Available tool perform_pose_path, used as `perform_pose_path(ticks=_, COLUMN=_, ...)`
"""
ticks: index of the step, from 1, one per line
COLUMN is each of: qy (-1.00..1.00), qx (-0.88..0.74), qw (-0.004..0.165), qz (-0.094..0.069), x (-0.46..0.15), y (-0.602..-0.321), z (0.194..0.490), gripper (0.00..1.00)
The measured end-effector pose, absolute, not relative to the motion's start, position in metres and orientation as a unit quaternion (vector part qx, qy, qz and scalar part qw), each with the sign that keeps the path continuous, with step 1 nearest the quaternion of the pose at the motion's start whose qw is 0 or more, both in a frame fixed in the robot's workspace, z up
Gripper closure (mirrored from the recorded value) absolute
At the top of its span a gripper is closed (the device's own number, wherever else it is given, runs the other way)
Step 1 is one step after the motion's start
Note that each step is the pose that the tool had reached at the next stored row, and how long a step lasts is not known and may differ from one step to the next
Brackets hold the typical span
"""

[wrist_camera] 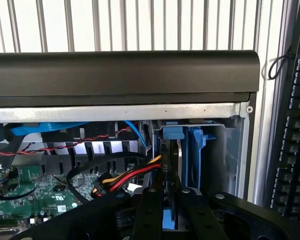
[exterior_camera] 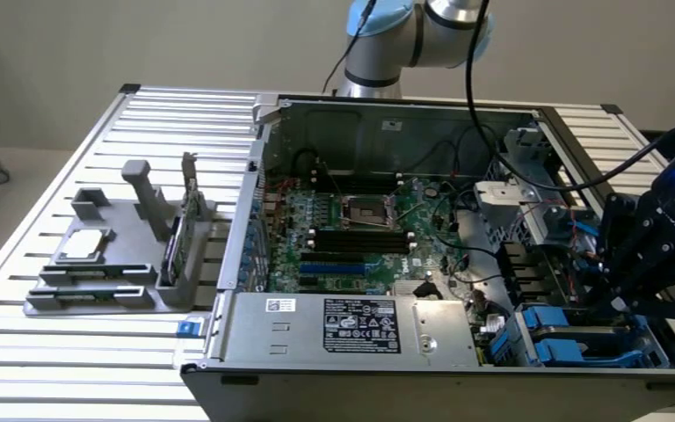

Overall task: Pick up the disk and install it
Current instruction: 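Insert the first disk wire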

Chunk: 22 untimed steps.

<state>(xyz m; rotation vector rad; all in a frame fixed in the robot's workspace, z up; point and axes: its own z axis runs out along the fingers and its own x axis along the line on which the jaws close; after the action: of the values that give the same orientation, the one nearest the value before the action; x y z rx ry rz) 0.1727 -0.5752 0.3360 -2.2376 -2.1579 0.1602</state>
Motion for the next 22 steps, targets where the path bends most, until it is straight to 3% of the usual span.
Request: perform_pose_path(ticks=22, qy=-0.684, qx=-0.728, qw=0.016, qz=0.052, x=0.1728, y=-0.5758, z=0.3345, gripper=0.84)
